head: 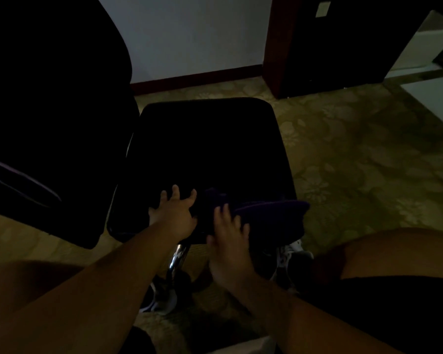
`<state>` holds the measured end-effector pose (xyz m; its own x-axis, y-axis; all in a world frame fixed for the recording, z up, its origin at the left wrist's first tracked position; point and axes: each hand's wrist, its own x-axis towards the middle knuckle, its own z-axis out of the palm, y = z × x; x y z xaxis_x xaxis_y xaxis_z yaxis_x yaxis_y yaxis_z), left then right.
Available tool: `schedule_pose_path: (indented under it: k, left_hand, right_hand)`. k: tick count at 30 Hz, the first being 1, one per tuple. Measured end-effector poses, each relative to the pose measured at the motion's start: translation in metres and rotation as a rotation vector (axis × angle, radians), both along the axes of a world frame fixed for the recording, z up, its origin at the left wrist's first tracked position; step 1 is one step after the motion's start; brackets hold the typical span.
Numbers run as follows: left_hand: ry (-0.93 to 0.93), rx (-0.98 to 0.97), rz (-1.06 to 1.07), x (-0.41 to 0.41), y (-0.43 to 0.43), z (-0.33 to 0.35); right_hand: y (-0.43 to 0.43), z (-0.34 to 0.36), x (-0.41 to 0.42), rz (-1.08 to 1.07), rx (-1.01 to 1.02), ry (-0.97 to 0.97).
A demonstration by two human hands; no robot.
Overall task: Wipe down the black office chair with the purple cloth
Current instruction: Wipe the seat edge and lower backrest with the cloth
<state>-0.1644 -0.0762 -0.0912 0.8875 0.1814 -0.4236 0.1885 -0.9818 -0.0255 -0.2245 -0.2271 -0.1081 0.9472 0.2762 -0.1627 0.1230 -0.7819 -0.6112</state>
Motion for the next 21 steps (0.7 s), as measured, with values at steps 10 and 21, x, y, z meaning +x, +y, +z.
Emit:
schedule_pose_path:
  k: [10, 21]
  left_hand:
    - [-0.238, -0.366, 0.12, -0.012, 0.039, 0.016]
    - [-0.188, -0.32, 0.214, -0.048, 0.09, 0.017]
  right_hand:
    - [-0.024, 0.002, 0.021, 0.446, -0.364, -0.198]
    - [-0.054, 0.002, 0.033, 0.417, -0.5, -0.149]
